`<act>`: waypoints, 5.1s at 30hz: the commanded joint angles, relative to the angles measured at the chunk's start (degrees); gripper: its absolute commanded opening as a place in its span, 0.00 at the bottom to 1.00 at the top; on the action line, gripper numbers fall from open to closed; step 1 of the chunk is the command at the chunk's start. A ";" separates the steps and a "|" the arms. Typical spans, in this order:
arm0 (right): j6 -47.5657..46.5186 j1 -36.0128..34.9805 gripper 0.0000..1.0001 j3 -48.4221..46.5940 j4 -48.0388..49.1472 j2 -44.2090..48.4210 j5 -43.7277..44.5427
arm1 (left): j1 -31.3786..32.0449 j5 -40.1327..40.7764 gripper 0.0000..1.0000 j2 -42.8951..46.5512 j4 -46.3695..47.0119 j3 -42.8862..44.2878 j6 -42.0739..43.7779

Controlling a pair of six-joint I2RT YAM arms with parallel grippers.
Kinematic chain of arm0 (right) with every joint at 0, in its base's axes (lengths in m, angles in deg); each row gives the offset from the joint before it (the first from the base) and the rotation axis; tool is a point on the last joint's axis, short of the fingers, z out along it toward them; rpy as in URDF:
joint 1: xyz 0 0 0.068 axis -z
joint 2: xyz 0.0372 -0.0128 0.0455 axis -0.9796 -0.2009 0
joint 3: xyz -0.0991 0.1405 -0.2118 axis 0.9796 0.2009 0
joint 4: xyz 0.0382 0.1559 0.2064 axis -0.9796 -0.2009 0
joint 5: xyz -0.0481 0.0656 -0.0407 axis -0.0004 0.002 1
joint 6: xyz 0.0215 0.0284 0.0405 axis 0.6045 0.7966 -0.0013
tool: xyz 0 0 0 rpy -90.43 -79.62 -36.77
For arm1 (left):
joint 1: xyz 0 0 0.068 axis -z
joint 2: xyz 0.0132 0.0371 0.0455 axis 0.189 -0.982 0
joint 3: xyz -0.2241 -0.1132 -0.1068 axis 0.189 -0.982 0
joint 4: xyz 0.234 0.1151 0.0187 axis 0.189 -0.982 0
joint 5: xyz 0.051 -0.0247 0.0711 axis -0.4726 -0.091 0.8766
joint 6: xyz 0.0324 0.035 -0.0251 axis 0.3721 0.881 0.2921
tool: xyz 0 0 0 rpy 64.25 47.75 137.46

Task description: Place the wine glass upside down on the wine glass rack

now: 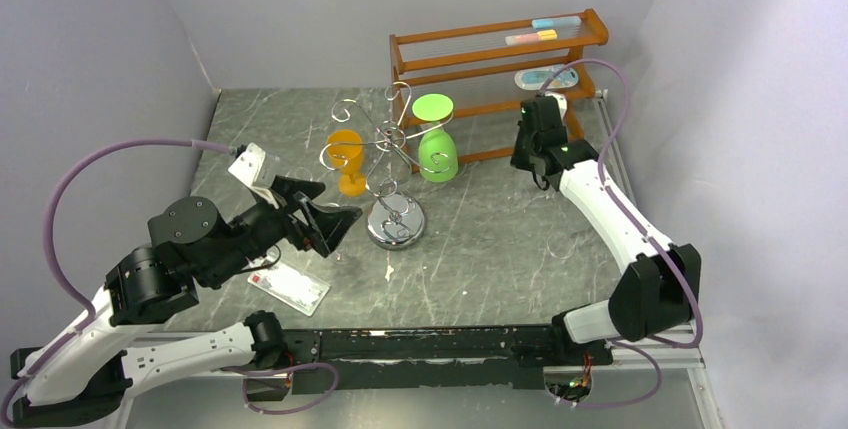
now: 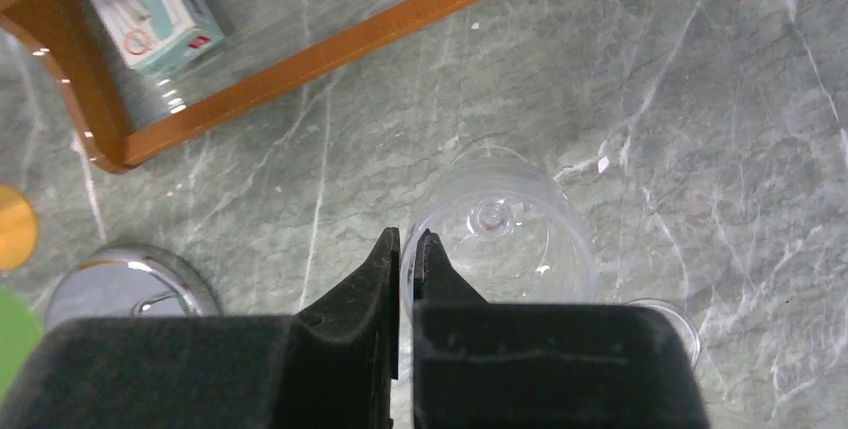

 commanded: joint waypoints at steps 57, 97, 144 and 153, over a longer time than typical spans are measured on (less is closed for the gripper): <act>18.86 0.27 0.00 20.27 51.93 61.77 -27.07 | 4.54 0.13 0.43 -55.61 76.41 20.57 -48.89; 35.79 0.25 0.74 -11.58 11.46 39.16 -54.42 | 5.02 -25.67 0.05 -34.83 34.22 16.37 26.90; 64.41 0.27 0.00 1.99 17.71 43.15 -54.94 | 4.33 -32.02 0.07 -29.83 38.40 1.39 32.74; 63.04 0.27 0.24 3.17 16.97 43.68 -55.13 | 4.14 -31.98 0.05 -30.64 36.51 2.94 29.03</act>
